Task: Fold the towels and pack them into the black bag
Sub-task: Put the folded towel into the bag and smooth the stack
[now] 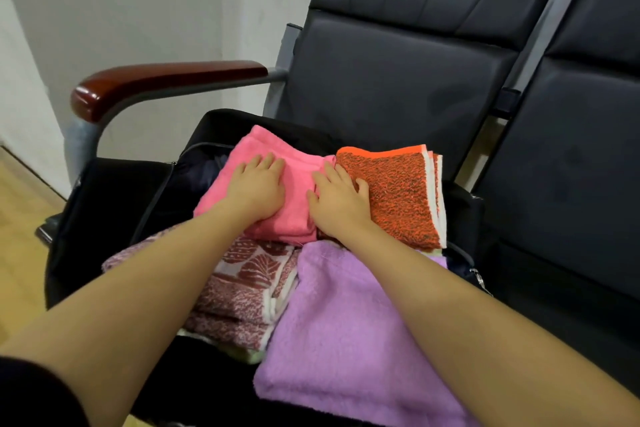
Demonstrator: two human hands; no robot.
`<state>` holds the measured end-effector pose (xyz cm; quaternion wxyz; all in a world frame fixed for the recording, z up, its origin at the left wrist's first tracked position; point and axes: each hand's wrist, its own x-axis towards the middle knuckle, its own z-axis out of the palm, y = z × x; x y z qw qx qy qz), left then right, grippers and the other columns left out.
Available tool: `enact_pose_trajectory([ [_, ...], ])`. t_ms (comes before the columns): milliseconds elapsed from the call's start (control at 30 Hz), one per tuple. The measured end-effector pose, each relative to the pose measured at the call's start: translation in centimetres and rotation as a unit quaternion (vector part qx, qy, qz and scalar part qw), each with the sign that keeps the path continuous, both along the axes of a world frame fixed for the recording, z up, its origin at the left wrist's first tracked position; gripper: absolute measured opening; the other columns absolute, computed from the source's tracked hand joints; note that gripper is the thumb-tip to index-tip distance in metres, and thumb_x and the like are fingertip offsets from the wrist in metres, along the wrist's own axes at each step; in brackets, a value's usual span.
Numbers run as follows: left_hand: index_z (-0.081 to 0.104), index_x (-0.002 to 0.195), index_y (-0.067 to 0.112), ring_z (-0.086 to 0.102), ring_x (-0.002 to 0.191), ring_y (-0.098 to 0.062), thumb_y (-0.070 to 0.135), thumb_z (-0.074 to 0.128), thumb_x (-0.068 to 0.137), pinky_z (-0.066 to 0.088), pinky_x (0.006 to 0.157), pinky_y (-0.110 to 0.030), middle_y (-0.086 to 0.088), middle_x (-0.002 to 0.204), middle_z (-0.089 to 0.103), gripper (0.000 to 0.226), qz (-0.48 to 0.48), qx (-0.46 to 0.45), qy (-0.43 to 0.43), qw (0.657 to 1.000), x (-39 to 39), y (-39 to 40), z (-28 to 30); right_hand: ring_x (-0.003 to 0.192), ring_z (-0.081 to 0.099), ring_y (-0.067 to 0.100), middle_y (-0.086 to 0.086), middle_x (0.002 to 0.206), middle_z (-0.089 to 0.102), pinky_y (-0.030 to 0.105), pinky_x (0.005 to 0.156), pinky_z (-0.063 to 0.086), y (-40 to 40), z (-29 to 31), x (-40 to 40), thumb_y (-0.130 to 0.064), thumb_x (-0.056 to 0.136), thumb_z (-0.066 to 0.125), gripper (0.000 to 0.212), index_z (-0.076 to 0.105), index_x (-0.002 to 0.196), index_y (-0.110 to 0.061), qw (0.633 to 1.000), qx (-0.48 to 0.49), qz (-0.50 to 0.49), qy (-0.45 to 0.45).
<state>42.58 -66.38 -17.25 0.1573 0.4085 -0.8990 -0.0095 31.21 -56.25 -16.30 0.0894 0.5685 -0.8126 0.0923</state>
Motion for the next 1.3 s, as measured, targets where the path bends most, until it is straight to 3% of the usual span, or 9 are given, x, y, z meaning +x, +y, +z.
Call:
enact_pose_trajectory([
  [167,0.044,0.135,0.007,0.046,0.123,-0.032,0.014,0.045,0.091,0.034,0.099,-0.038,-0.015,0.135,0.05,0.045,-0.058,-0.01,0.073,0.996,-1.0,4.2,2.8,0.126,0.042,0.025,0.003,0.141,0.042,0.038,0.097,0.031,4.7,2.6,-0.7,-0.025,0.095,0.041,0.039,0.045,0.132,-0.013,0.998,-0.045,0.01,0.038],
  [367,0.055,0.114,-0.002,0.052,0.107,-0.04,0.007,0.046,0.087,0.041,0.09,-0.048,-0.022,0.113,0.057,0.03,-0.11,0.029,0.19,0.975,-3.5,12.4,5.9,0.107,0.052,0.029,0.007,0.115,0.055,0.039,0.085,0.039,14.5,5.7,-3.0,-0.019,0.095,0.042,0.022,0.055,0.109,-0.008,0.993,-0.109,-0.041,-0.025],
  [600,0.058,0.12,0.005,0.054,0.109,-0.03,0.011,0.047,0.091,0.043,0.093,-0.04,-0.014,0.115,0.06,0.031,-0.225,0.101,0.237,0.94,-9.2,25.8,6.9,0.091,0.058,0.022,-0.001,0.108,0.056,0.04,0.08,0.049,28.7,6.4,-5.5,-0.02,0.097,0.042,0.022,0.059,0.108,-0.013,0.969,-0.183,-0.128,-0.108],
  [767,0.055,0.122,0.01,0.056,0.106,-0.023,0.015,0.044,0.095,0.046,0.092,-0.037,-0.008,0.116,0.057,0.029,-0.293,0.165,0.219,0.916,-14.0,36.5,6.5,0.083,0.056,0.014,-0.004,0.104,0.056,0.029,0.068,0.045,39.7,5.8,-8.9,-0.02,0.097,0.043,0.019,0.06,0.105,-0.016,0.948,-0.202,-0.213,-0.124],
  [1067,0.055,0.123,0.013,0.057,0.099,-0.017,0.016,0.043,0.097,0.049,0.088,-0.033,-0.003,0.117,0.055,0.029,-0.417,0.232,0.163,0.864,-23.2,53.6,5.2,0.079,0.054,0.013,-0.002,0.099,0.058,0.027,0.062,0.039,58.3,4.7,-16.2,-0.018,0.096,0.044,0.018,0.06,0.104,-0.016,0.894,-0.212,-0.366,-0.144],
  [1300,0.058,0.119,0.014,0.058,0.095,-0.018,0.015,0.043,0.097,0.049,0.083,-0.03,-0.006,0.113,0.06,0.026,-0.499,0.279,0.119,0.812,-30.2,66.4,4.4,0.079,0.06,0.026,0.01,0.088,0.066,0.038,0.072,0.049,70.3,2.1,-21.7,-0.011,0.087,0.049,0.018,0.065,0.093,-0.007,0.843,-0.276,-0.449,-0.103],
])
